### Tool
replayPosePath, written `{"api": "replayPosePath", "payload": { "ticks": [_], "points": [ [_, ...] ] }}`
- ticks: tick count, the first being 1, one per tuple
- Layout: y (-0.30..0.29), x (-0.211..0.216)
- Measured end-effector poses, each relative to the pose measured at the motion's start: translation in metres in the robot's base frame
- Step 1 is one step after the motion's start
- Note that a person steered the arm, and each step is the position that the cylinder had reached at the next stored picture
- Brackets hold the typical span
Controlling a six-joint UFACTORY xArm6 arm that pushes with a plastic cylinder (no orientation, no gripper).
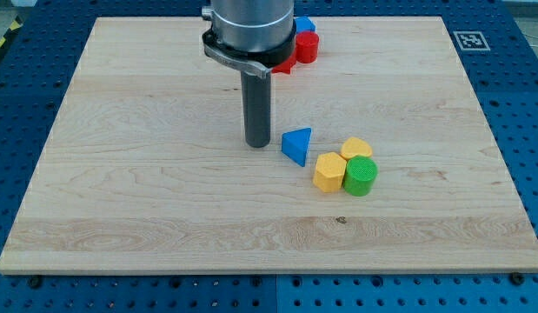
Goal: Put the blue triangle at the top of the yellow hexagon
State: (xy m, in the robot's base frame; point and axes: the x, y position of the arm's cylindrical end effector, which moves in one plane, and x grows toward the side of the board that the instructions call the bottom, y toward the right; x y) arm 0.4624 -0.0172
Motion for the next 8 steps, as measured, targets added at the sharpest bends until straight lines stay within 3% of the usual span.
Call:
{"api": "replayPosePath", "payload": {
  "ticks": [6,7,8],
  "points": [
    [0.051,0.004],
    [0.030,-0.025],
    [-0.003,-0.082]
  ]
}}
